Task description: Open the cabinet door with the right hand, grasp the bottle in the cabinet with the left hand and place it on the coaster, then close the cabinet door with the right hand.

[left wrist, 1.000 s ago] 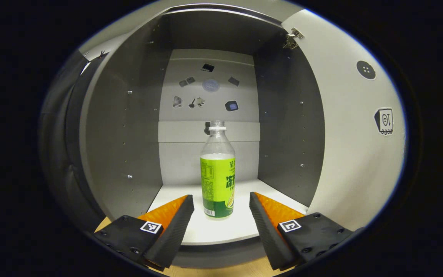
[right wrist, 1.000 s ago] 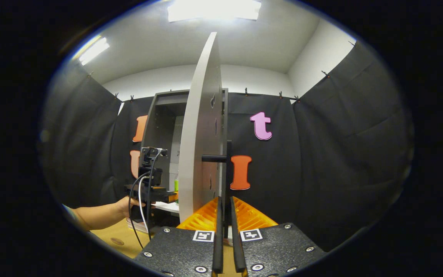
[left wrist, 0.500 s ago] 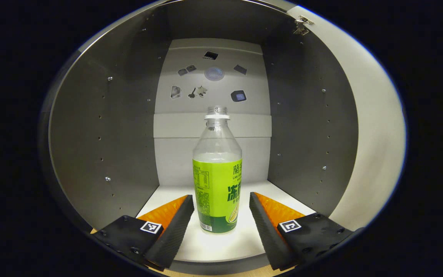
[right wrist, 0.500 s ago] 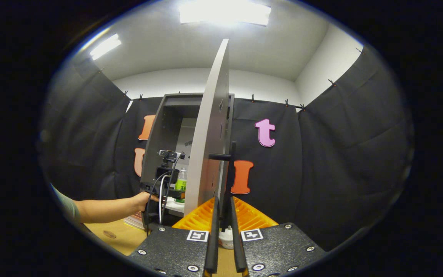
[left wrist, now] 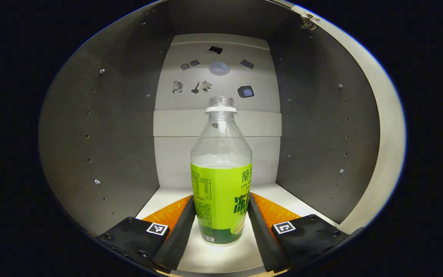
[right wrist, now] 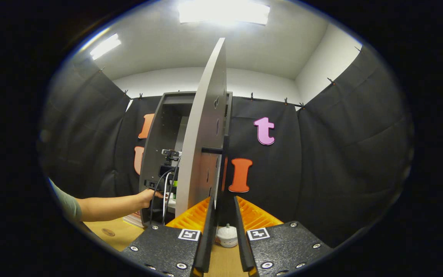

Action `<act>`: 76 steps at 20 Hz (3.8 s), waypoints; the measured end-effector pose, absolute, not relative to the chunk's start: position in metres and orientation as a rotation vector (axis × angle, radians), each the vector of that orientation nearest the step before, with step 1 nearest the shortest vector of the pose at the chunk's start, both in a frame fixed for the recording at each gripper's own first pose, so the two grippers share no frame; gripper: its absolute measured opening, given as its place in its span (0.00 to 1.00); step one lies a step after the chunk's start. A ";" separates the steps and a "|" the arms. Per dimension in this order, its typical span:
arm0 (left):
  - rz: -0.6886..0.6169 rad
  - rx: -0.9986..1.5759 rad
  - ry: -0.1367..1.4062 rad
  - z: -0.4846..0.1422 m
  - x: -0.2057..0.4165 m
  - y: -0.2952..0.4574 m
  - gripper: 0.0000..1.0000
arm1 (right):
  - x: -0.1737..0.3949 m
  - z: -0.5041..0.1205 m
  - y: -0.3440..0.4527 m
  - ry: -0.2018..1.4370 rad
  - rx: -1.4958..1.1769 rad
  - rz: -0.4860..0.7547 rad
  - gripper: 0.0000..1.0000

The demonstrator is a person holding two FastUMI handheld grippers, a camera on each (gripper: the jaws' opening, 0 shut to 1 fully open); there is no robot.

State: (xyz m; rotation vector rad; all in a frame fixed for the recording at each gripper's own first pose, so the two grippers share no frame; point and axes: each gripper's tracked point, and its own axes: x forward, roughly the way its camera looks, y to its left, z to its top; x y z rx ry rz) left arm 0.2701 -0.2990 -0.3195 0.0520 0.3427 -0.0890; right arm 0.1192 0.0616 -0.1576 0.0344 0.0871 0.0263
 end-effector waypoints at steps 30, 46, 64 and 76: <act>-0.052 0.044 0.269 -0.220 0.022 -0.116 0.81 | 0.109 -0.144 0.075 0.042 0.078 -0.023 0.70; 0.070 0.024 0.349 -0.308 -0.046 -0.024 0.81 | 0.116 -0.150 0.075 0.046 0.085 -0.034 0.76; 0.081 -0.059 0.438 -0.448 -0.102 0.014 0.84 | 0.124 -0.153 0.077 -0.018 0.124 -0.005 0.81; 0.079 -0.015 0.465 -0.504 -0.131 0.009 0.82 | 0.132 -0.164 0.076 -0.011 0.190 0.028 0.84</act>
